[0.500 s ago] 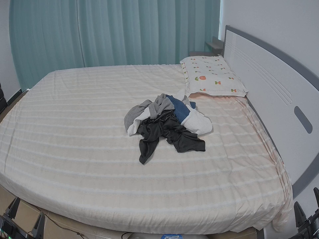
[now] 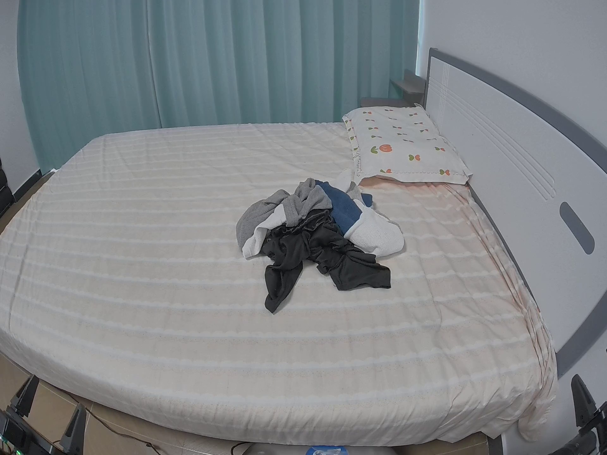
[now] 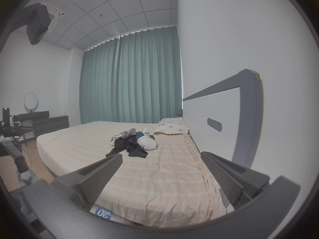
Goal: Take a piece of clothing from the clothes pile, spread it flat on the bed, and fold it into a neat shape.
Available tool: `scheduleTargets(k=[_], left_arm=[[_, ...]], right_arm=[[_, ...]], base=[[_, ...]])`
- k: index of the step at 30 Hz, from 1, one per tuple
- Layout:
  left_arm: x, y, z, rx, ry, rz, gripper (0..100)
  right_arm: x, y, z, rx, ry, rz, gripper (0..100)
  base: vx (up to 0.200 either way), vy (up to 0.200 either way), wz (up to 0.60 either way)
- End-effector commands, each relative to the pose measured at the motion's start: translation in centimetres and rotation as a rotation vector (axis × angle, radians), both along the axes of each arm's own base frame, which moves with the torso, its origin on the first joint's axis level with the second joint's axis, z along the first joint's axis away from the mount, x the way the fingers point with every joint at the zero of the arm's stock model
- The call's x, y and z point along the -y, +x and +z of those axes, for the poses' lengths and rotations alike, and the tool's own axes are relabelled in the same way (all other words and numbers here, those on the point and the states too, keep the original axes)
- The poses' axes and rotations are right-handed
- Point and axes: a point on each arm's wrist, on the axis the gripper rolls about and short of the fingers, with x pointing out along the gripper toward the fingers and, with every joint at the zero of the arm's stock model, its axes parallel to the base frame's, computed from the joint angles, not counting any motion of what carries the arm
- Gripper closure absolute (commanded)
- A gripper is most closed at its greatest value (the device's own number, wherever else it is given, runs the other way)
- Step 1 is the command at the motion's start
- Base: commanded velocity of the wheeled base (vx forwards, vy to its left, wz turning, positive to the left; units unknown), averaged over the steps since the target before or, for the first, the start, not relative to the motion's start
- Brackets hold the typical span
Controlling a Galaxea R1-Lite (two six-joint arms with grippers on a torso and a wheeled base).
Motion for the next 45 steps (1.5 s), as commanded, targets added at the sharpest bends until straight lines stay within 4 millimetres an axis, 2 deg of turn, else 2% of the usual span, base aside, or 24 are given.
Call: scheduleTargets(k=[1, 3, 5, 6, 8, 12, 15, 17, 18, 20, 22, 23, 25, 28, 29, 31, 38, 42, 45], left_arm=[[0.0, 0.1, -0.4, -0.016, 0.0, -0.003, 0], [0.0, 0.1, -0.4, -0.015, 0.0, -0.003, 0], [0.0, 0.1, -0.4, -0.015, 0.0, -0.003, 0], [0.0, 0.1, -0.4, -0.015, 0.0, -0.002, 0], [0.0, 0.1, -0.4, -0.015, -0.001, -0.002, 0], [0.0, 0.1, -0.4, -0.016, -0.001, -0.002, 0], [0.0, 0.1, -0.4, -0.015, -0.001, -0.002, 0], [0.0, 0.1, -0.4, -0.015, -0.001, -0.002, 0], [0.0, 0.1, -0.4, -0.015, -0.001, -0.002, 0], [0.0, 0.1, -0.4, -0.017, -0.003, -0.002, 0], [0.0, 0.1, -0.4, -0.017, -0.003, -0.002, 0], [0.0, 0.1, -0.4, -0.017, -0.003, -0.002, 0], [0.0, 0.1, -0.4, -0.015, -0.003, -0.002, 0], [0.0, 0.1, -0.4, -0.017, -0.003, -0.002, 0], [0.0, 0.1, -0.4, -0.017, -0.003, -0.002, 0], [0.0, 0.1, -0.4, -0.017, -0.003, -0.002, 0], [0.0, 0.1, -0.4, -0.017, -0.003, -0.002, 0], [0.0, 0.1, -0.4, -0.017, -0.003, -0.002, 0], [0.0, 0.1, -0.4, -0.015, -0.003, -0.002, 0]], right_arm=[[-0.2, 2.5, 3.0, -0.207, -0.027, 0.06, 0], [-0.2, 5.0, 3.8, -0.334, 0.052, 0.091, 0], [-0.1, 6.6, 4.7, -0.346, 0.076, 0.096, 0], [-0.1, 8.4, 5.5, -0.359, 0.089, 0.104, 0], [-0.3, 10.9, 5.6, -0.394, 0.087, 0.128, 0], [-1.7, 14.8, 4.5, -0.496, 0.074, 0.208, 0], [-3.0, 18.1, 3.8, -0.563, 0.13, 0.191, 0], [-4.4, 21.2, 2.7, -0.628, 0.182, 0.186, 0], [-4.5, 21.6, 2.4, -0.637, 0.188, 0.182, 0], [-5.8, 25.9, 0.8, -0.647, 0.241, 0.133, 0], [-6.6, 28.9, -0.2, -0.618, 0.275, 0.1, 0], [-6.8, 29.7, -0.6, -0.613, 0.285, 0.089, 0], [-7.5, 33.0, -1.9, -0.592, 0.314, 0.039, 0], [-8.6, 36.6, -3.4, -0.59, 0.351, -0.006, 0], [-8.7, 36.9, -3.5, -0.59, 0.359, -0.01, 0], [-10.0, 39.2, -4.3, -0.589, 0.396, -0.029, 0], [-13.3, 43.8, -7.1, -0.657, 0.48, -0.047, 0], [-15.2, 45.1, -8.3, -0.687, 0.531, -0.065, 0], [-15.9, 45.2, -9.1, -0.724, 0.515, -0.07, 0]], base=[[0.0, 0.0, 0.0], [0.0, 0.0, 0.0], [0.0, 0.0, 0.0], [0.0, 0.0, 0.0], [0.0, 0.0, 0.0], [0.0, 0.0, 0.0], [0.0, 0.0, 0.0], [0.0, 0.0, 0.0], [0.0, 0.0, 0.0], [0.0, 0.0, 0.0], [0.0, 0.0, 0.0], [0.0, 0.0, 0.0], [0.0, 0.0, 0.0], [0.0, 0.0, 0.0], [0.0, 0.0, 0.0], [0.0, 0.0, 0.0], [0.0, 0.0, 0.0], [0.0, 0.0, 0.0], [0.0, 0.0, 0.0]])
